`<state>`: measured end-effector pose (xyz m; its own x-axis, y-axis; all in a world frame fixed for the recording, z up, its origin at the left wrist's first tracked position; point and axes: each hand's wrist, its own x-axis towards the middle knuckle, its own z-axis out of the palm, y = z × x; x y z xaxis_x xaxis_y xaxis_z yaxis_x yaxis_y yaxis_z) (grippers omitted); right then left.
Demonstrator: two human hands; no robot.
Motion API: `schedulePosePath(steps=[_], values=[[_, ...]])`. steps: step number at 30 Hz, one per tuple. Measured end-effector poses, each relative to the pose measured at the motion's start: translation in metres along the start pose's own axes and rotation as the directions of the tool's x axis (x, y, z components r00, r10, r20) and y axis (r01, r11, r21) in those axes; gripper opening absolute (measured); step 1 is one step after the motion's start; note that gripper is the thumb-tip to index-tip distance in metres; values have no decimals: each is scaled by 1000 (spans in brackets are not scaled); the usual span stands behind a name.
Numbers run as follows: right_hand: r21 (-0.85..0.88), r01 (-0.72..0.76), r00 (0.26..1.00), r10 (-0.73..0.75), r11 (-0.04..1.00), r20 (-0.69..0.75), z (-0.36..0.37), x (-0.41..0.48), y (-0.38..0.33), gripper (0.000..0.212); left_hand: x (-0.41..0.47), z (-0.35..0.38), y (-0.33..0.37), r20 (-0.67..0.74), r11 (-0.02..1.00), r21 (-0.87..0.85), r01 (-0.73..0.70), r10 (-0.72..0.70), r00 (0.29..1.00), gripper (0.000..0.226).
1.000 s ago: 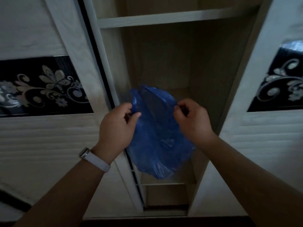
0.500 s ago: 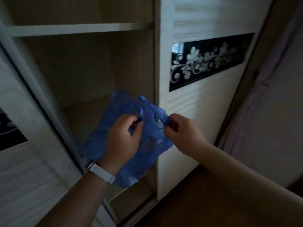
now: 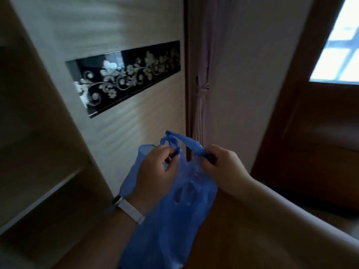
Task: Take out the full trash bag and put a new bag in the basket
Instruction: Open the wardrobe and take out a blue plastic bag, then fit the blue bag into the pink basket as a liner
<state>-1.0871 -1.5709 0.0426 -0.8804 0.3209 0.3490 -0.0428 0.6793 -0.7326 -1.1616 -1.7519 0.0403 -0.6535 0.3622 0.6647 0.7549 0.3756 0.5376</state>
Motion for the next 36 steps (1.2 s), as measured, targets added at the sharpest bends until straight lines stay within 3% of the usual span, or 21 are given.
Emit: schedulePosePath(steps=[3,6,10,15,20,26,32,36], values=[[-28,-61,995,58,998,-80,-55,-16,51,24,10,70,31,72,995,-95,-11,18,997,0],[2,-137,976,135,991,-173,-110,-33,98,20,23,136,68,114,986,-140,-92,108,988,2],[59,-269,921,274,961,-276,-179,-61,150,12,38,213,116,214,968,-208,-143,187,959,12],[4,-347,844,314,938,-434,-257,-109,193,18,50,301,192,252,892,-400,-209,326,911,11],[-75,-493,715,355,867,-603,-320,-149,230,19,52,383,258,255,788,-577,-214,423,869,8],[-25,-600,559,397,800,-728,-371,-168,272,18,59,483,307,327,666,-734,-134,519,790,14],[5,-703,393,394,711,-831,-420,-143,339,13,93,596,344,354,566,-820,-79,612,708,9],[-48,-803,301,335,594,-893,-449,-112,384,17,116,670,359,413,534,-846,-4,659,629,12]])
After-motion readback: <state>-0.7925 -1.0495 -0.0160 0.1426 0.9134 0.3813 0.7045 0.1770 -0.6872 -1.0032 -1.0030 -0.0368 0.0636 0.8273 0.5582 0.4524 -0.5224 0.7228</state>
